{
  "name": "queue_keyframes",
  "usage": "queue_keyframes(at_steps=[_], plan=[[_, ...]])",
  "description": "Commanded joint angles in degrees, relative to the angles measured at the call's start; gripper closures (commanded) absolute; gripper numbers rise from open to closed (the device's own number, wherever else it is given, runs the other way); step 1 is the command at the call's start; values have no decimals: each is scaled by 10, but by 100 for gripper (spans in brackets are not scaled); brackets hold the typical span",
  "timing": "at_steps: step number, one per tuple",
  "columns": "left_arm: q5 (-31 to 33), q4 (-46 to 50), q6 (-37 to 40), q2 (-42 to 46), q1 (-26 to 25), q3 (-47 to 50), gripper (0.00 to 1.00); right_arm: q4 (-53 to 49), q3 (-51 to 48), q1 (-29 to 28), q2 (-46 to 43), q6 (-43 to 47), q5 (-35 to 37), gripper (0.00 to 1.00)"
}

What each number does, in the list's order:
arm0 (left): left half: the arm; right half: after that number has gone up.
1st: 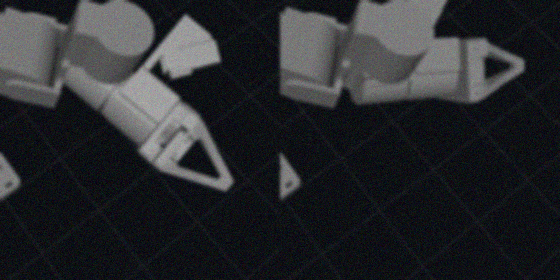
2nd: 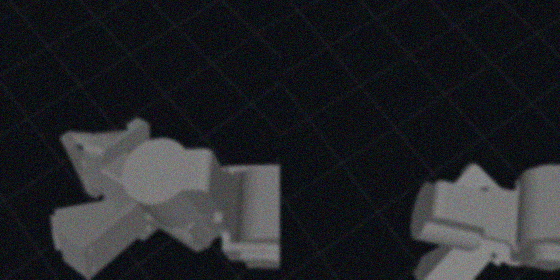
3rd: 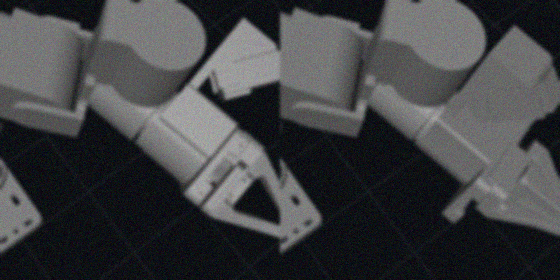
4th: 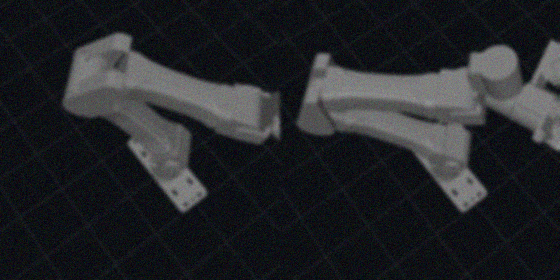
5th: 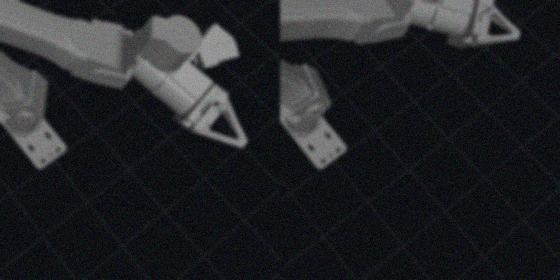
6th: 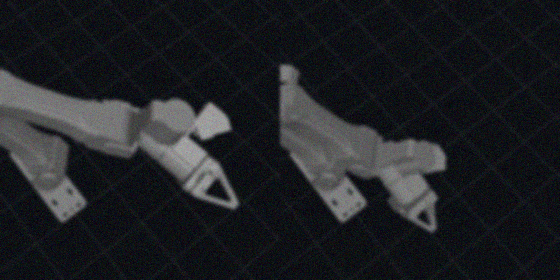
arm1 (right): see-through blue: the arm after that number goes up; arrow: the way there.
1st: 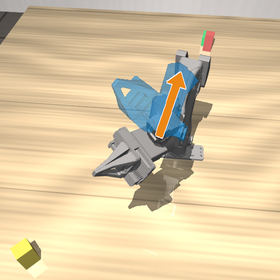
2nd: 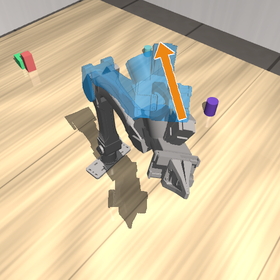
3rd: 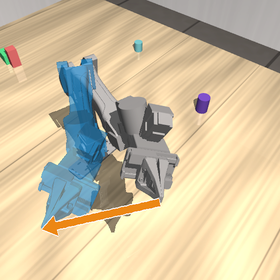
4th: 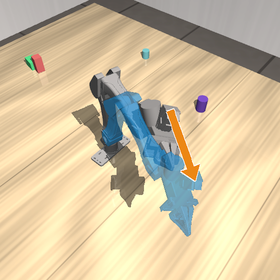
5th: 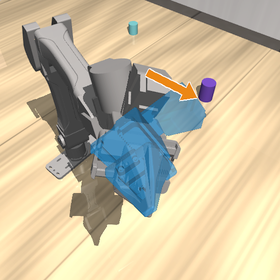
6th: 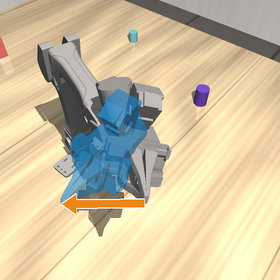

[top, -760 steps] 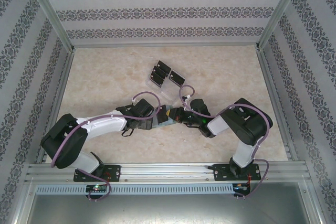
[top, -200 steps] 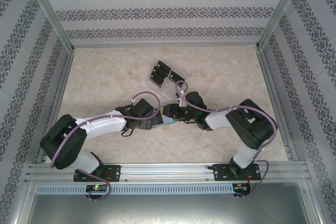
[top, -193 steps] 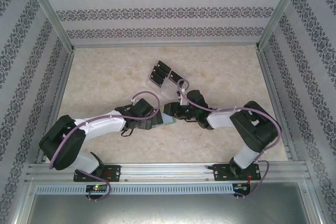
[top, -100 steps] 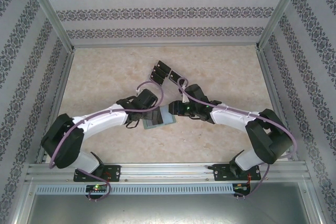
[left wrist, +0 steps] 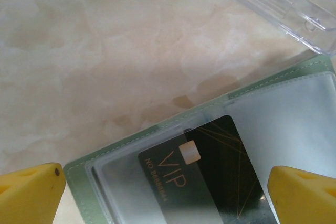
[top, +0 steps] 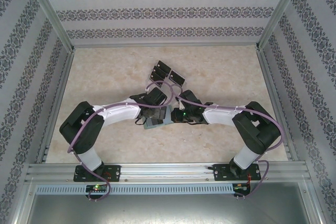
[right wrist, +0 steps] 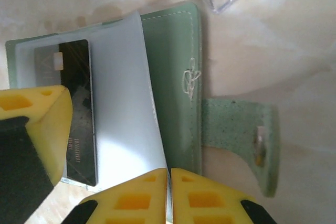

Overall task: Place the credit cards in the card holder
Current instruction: Insert the credit card into the card slot.

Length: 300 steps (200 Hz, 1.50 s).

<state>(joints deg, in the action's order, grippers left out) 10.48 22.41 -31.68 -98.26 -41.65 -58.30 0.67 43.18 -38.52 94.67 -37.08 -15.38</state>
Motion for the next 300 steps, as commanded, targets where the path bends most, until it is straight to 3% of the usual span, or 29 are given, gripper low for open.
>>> queue_keyframes(at_steps=[1, 68, 300], plan=[[1, -10, 14, -18, -10, -17, 0, 12, -5, -5, 9, -3, 18, 89], [11, 4, 12, -39, -13, -19, 0, 21, -16, -4, 23, -17, 24, 91], [54, 22, -19, 61, -4, 92, 0, 14, -18, 1, 34, -17, 28, 92]])
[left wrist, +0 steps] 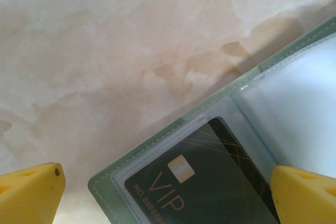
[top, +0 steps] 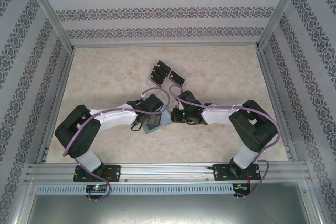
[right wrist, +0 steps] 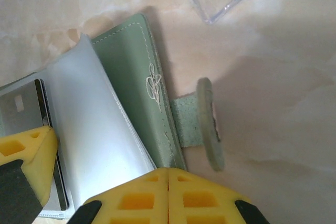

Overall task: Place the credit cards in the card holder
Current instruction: Insert the credit card into the card slot.

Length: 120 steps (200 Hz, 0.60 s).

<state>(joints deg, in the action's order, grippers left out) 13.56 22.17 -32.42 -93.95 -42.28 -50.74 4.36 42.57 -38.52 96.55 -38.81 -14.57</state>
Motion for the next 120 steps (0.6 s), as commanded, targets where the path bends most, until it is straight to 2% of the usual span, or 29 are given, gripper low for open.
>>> queue_keyframes(at_steps=[1, 29, 48, 91, 120], plan=[[23, 24, -11, 18, 3, 17, 0, -23, -11, 2, 15, 0, 20, 92], [17, 15, -10, 33, 3, 26, 0, -29, -3, 1, 0, 4, 3, 92], [17, 12, -13, 60, 3, 27, 0, -48, 8, 1, -39, 10, -8, 88], [-16, -28, -31, 138, 26, 61, 0, -146, 42, 12, -141, 38, 19, 62], [-72, -93, -43, 177, 59, 109, 0, -208, 68, 29, -147, 70, 63, 50]])
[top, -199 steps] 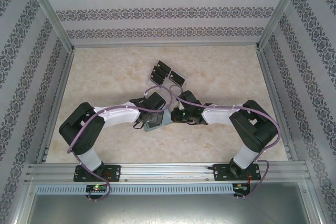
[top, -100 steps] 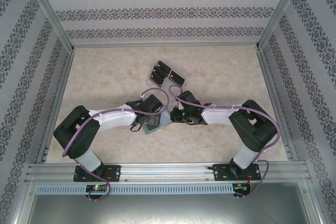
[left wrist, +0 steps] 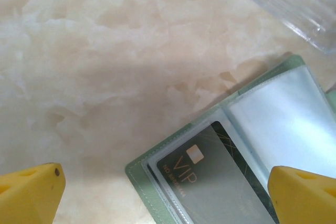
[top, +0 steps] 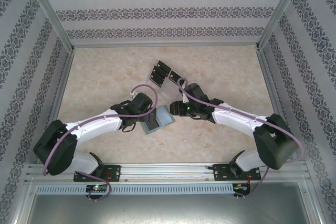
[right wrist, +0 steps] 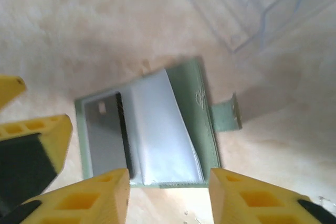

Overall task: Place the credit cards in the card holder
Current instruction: Insert the credit card into the card slot, then rotate the card holder at the center of the table.

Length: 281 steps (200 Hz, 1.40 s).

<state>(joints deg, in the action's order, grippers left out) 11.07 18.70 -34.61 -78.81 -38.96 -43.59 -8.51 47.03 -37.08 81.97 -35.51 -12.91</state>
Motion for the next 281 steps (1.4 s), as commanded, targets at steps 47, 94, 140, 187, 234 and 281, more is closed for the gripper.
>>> queue_keyframes(at_steps=[47, 94, 140, 187, 234, 281], plan=[[-123, -147, -57, 67, 74, 108, 0, -96, 73, 14, 75, 76, 67, 47], [-153, -169, -68, 74, 91, 132, 0, -84, 103, 8, 139, 83, 69, 53], [-165, -181, -68, 65, 98, 136, 0, -81, 120, 8, 166, 91, 62, 73], [-177, -194, -68, 41, 100, 136, 0, -76, 96, 8, 145, 88, 49, 100], [-201, -225, -68, 17, 100, 137, 0, -70, 54, 6, 94, 62, 37, 100], [-235, -251, -68, -10, 100, 126, 0, -64, 29, -1, 66, 46, 35, 100]])
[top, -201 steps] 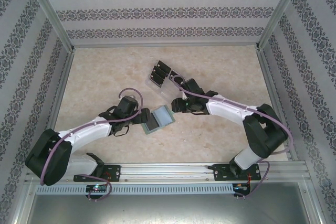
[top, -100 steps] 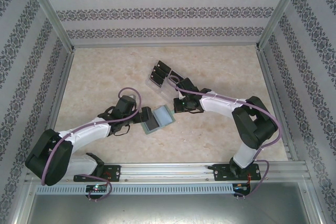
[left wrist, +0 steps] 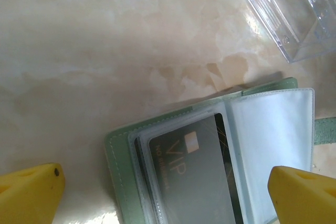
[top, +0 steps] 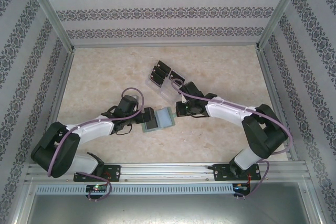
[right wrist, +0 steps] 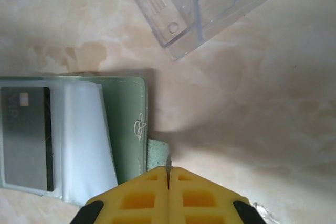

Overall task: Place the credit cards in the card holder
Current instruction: Rotate the card holder at the center of the table.

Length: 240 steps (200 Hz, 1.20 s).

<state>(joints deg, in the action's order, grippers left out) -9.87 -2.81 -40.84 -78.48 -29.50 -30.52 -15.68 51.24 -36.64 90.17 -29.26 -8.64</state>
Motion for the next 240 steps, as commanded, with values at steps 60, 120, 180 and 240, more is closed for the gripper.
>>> queue_keyframes(at_steps=[60, 120, 180, 240], plan=[[-40, -73, -11, -58, 5, -21, 0, 15, -18, -5, -8, -18, -9, 100], [-39, -80, -16, -45, -8, -37, 0, 17, -20, -6, -8, -18, -8, 100], [6, -26, -10, -13, -15, -58, 0, 20, -22, -6, -7, -18, -9, 100], [49, -5, -14, -18, -15, -53, 0, 21, -24, -6, -8, -19, -11, 100]])
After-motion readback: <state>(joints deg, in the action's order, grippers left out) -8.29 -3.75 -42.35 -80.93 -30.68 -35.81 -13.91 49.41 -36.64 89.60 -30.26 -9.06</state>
